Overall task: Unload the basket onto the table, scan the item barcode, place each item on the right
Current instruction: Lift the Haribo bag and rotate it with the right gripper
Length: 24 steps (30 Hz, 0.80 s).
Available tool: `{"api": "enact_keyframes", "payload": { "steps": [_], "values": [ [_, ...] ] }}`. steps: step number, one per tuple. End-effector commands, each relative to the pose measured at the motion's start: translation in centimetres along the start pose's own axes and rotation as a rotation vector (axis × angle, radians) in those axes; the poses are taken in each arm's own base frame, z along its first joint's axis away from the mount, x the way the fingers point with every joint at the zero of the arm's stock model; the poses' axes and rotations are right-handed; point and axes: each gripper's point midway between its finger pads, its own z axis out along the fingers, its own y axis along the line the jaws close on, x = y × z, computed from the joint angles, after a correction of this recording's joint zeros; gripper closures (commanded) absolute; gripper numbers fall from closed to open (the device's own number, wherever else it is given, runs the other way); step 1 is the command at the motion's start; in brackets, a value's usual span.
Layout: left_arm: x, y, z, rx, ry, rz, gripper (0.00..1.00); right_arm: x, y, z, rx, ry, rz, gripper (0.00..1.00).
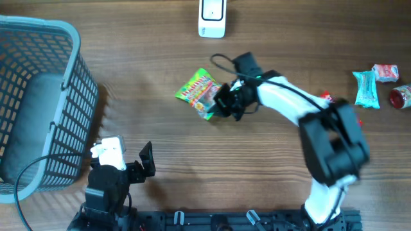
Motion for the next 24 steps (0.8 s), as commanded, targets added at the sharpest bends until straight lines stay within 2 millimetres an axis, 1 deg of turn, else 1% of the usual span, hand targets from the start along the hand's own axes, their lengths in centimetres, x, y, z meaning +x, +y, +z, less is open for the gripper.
{"api": "enact_keyframes", "payload": {
  "steps": [1, 3, 4, 5, 7, 10, 14, 24],
  "values": [
    [0.1, 0.0, 0.1, 0.001, -0.002, -0.008, 0.00, 6.4, 4.8, -7.1, -0.165, 0.065, -0.005, 0.95],
    [0.1, 0.0, 0.1, 0.001, -0.002, -0.008, 0.00, 9.7, 5.0, -9.3, -0.181, 0.155, 0.180, 0.95],
    [0.1, 0.0, 0.1, 0.001, -0.002, -0.008, 0.00, 11.0, 5.1, -10.2, -0.184, 0.190, 0.245, 0.95],
    [0.1, 0.0, 0.1, 0.001, -0.002, -0.008, 0.00, 12.6, 5.6, -11.6, -0.205, 0.214, 0.301, 0.96],
    [0.1, 0.0, 0.1, 0.001, -0.002, -0.008, 0.00, 13.4, 5.7, -12.5, -0.214, 0.217, 0.349, 0.95],
    [0.1, 0.0, 0.1, 0.001, -0.002, -0.008, 0.00, 13.8, 5.7, -12.8, -0.215, 0.232, 0.384, 0.95],
    [0.1, 0.0, 0.1, 0.001, -0.002, -0.008, 0.00, 13.7, 5.5, -12.6, -0.202, 0.237, 0.432, 0.96],
    [0.1, 0.0, 0.1, 0.001, -0.002, -0.008, 0.00, 13.7, 5.6, -12.6, -0.191, 0.252, 0.565, 0.96]
  ]
}}
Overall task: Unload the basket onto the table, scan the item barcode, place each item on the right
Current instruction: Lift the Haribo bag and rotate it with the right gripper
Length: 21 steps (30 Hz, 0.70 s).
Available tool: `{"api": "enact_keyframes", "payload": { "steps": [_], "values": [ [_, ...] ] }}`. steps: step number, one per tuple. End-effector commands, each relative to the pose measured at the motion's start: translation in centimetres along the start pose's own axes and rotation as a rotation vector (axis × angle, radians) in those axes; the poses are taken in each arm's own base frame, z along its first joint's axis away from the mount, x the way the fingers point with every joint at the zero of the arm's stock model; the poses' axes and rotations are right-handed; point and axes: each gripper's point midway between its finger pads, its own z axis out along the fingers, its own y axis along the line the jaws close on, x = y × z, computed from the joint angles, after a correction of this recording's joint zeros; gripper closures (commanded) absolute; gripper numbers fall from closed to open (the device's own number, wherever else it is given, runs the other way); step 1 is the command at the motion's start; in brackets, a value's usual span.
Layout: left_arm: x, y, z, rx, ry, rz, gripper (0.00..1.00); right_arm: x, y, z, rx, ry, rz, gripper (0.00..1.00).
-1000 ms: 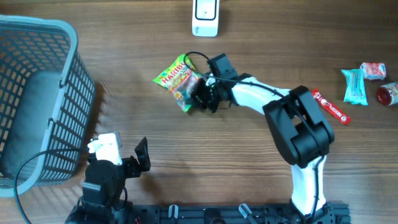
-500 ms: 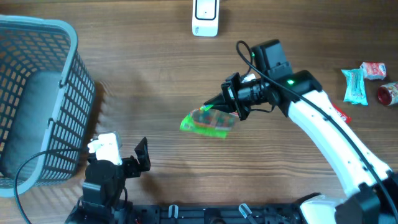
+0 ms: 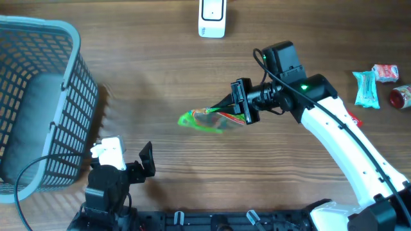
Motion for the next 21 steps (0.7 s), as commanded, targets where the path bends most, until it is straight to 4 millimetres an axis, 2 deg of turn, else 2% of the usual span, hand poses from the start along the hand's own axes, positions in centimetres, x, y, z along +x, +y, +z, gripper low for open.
{"api": "enact_keyframes", "payload": {
  "steps": [1, 5, 10, 21],
  "values": [
    [0.1, 0.0, 0.1, 0.001, -0.002, -0.008, 0.00, 1.0, 0.0, -0.1, 0.007, 0.044, 0.075, 0.96],
    [0.1, 0.0, 0.1, 0.001, -0.002, -0.008, 0.00, 0.6, 0.0, -0.1, 0.001, 0.023, 0.074, 0.96],
    [0.1, 0.0, 0.1, 0.001, -0.002, -0.008, 0.00, -1.2, -0.7, 0.2, 0.009, -0.088, 0.113, 0.96],
    [0.1, 0.0, 0.1, 0.001, -0.002, -0.008, 0.00, -4.3, 0.0, 0.3, -0.049, -0.258, 0.240, 0.96]
  ]
}}
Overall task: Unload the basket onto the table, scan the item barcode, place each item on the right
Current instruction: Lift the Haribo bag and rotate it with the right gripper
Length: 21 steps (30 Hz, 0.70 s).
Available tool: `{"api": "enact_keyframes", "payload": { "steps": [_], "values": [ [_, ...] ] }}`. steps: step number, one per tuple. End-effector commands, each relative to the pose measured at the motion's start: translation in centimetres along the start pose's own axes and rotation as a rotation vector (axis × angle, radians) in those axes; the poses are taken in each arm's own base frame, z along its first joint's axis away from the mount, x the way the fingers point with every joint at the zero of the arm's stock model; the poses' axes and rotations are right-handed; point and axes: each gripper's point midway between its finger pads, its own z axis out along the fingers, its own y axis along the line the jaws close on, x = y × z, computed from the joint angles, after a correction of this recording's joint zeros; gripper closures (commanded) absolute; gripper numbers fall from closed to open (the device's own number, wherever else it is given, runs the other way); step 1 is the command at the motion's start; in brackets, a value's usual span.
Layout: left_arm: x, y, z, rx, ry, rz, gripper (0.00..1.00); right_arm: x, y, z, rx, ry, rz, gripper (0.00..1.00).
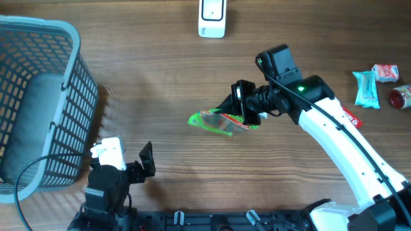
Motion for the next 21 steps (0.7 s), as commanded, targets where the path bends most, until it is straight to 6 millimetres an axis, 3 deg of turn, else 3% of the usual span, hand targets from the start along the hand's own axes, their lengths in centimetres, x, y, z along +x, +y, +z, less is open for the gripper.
{"api": "enact_keyframes", "payload": {
  "steps": [1, 8, 16, 21],
  "values": [
    [0.1, 0.0, 0.1, 0.001, -0.002, -0.008, 0.00, -1.8, 0.7, 0.4, -0.029, -0.088, 0.072, 0.96],
    [0.1, 0.0, 0.1, 0.001, -0.002, -0.008, 0.00, -4.8, 0.5, 2.3, 0.023, -0.166, 0.140, 0.96],
    [0.1, 0.0, 0.1, 0.001, -0.002, -0.008, 0.00, -5.5, 1.6, 4.9, 0.066, -0.079, 0.155, 0.96],
    [0.1, 0.0, 0.1, 0.001, -0.002, -0.008, 0.00, -7.9, 3.7, 3.8, -0.016, -0.139, 0.172, 0.96]
  ]
}}
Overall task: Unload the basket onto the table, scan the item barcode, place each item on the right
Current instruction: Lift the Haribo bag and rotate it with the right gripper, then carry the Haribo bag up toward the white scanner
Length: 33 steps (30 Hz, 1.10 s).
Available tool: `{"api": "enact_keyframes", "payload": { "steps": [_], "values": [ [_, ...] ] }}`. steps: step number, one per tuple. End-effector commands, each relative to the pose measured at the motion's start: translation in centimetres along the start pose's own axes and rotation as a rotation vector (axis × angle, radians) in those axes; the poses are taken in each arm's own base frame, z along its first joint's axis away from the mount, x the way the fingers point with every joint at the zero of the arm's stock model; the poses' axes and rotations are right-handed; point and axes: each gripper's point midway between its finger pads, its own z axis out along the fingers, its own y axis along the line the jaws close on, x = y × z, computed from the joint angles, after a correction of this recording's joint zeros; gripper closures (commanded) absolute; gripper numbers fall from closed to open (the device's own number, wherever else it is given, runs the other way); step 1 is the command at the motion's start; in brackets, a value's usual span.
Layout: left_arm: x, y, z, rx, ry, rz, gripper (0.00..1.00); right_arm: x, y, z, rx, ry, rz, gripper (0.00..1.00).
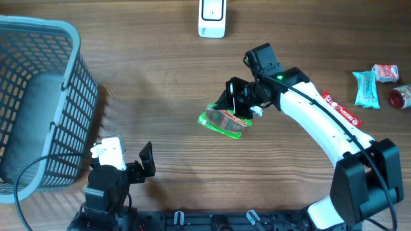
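Note:
In the overhead view my right gripper [235,110] is shut on a green snack packet [221,123], holding it tilted above the middle of the table. The white barcode scanner [212,17] stands at the far edge, well beyond the packet. My left gripper [145,160] rests near the front left with its fingers apart and nothing between them. No barcode shows on the packet from this angle.
A grey-blue mesh basket [40,96] fills the left side. At the right edge lie a teal packet [367,88], a small wrapped sweet [386,72] and a red item [401,97]. A red bar [341,111] lies beside the right arm.
The right gripper has moved slightly right and toward the far side with the packet. The packet has shifted right with it. The left arm has not moved.
First the right gripper was down at the colourful packet lying flat on the table. Then the packet was held off the table edge-on, left of centre. Since then it has shifted rightward in two steps, still held.

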Motion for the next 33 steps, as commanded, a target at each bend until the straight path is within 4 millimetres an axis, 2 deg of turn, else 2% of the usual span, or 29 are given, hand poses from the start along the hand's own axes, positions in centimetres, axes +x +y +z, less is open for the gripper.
{"api": "enact_keyframes", "payload": {
  "steps": [1, 2, 3, 4, 5, 7, 8, 12, 15, 17, 20, 23, 27, 31, 33],
  "values": [
    [0.1, 0.0, 0.1, 0.001, -0.002, -0.008, 0.00, -2.2, 1.8, -1.0, -0.057, -0.042, 0.059, 0.96],
    [0.1, 0.0, 0.1, 0.001, -0.002, -0.008, 0.00, -2.6, 2.1, -1.3, -0.070, -0.051, 0.065, 0.96],
    [0.1, 0.0, 0.1, 0.001, -0.002, -0.008, 0.00, -3.3, 2.7, -1.7, -0.091, -0.066, 0.074, 0.91],
    [0.1, 0.0, 0.1, 0.001, -0.002, -0.008, 0.00, -3.8, 3.2, -2.1, -0.110, -0.076, 0.070, 0.85],
    [0.1, 0.0, 0.1, 0.001, -0.002, -0.008, 0.00, -4.2, 3.9, -2.5, -0.140, -0.085, 0.048, 0.73],
    [0.1, 0.0, 0.1, 0.001, -0.002, -0.008, 0.00, -5.3, 6.4, -3.6, -0.234, -0.135, -0.080, 0.30],
    [0.1, 0.0, 0.1, 0.001, -0.002, -0.008, 0.00, -5.8, 7.8, -4.3, -0.290, -0.178, -0.184, 0.01],
    [0.1, 0.0, 0.1, 0.001, -0.002, -0.008, 0.00, -6.2, 11.7, -6.4, -0.424, -0.290, -0.500, 0.00],
    [0.1, 0.0, 0.1, 0.001, -0.002, -0.008, 0.00, -6.0, 13.4, -7.5, -0.461, -0.386, -0.783, 0.00],
    [0.1, 0.0, 0.1, 0.001, -0.002, -0.008, 0.00, -5.5, 14.0, -7.8, -0.451, -0.455, -1.041, 0.00],
    [0.1, 0.0, 0.1, 0.001, -0.002, -0.008, 0.00, -6.5, 12.4, -6.9, -0.308, -0.514, -1.301, 0.00],
    [0.1, 0.0, 0.1, 0.001, -0.002, -0.008, 0.00, -9.1, 9.5, -6.2, -0.103, -0.543, -1.385, 0.00],
    [0.1, 0.0, 0.1, 0.001, -0.002, -0.008, 0.00, -13.5, 5.2, -6.4, 0.164, -0.613, -1.281, 0.00],
    [0.1, 0.0, 0.1, 0.001, -0.002, -0.008, 0.00, -14.2, 3.6, -4.7, 0.228, -0.532, -1.284, 0.00],
    [0.1, 0.0, 0.1, 0.001, -0.002, -0.008, 0.00, -15.3, 1.4, -2.8, 0.249, -0.450, -1.201, 0.00]
  ]
}}
